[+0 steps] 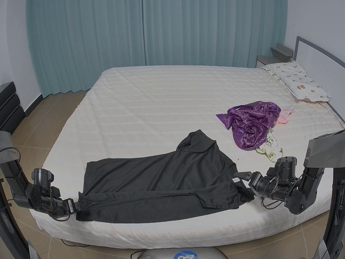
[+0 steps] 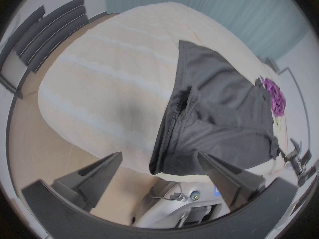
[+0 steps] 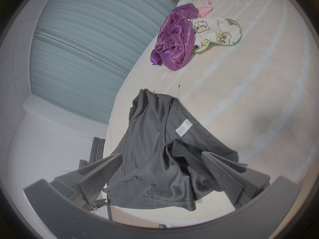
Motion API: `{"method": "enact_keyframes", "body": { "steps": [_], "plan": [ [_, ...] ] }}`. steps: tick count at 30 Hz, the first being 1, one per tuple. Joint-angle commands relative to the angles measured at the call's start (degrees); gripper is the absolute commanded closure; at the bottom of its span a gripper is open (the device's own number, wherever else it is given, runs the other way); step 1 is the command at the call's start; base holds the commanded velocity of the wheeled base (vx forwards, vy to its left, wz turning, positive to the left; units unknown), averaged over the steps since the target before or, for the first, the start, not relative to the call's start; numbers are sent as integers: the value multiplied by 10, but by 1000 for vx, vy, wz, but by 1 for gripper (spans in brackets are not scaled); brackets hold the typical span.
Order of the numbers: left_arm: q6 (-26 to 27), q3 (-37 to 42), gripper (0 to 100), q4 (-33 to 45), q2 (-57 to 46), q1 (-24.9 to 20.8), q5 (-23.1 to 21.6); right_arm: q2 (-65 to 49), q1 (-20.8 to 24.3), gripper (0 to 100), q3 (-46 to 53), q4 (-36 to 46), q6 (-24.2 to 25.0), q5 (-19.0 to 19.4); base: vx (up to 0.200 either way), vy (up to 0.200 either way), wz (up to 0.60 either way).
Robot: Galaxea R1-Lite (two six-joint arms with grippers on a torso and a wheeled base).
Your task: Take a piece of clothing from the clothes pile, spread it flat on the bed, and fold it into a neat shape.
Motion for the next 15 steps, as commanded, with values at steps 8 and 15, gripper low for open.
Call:
{"method": "enact_keyframes", "body": {
  "steps": [8, 15],
  "plan": [
    [-231, -172, 0, 146, -49, -14, -64, 19, 31, 0, -20, 1, 0, -21, 0, 0, 0],
    [-271, -214, 0, 172, 11, -23, -74, -33, 0, 0, -3, 4, -17, -33, 0, 0, 0]
  ]
}}
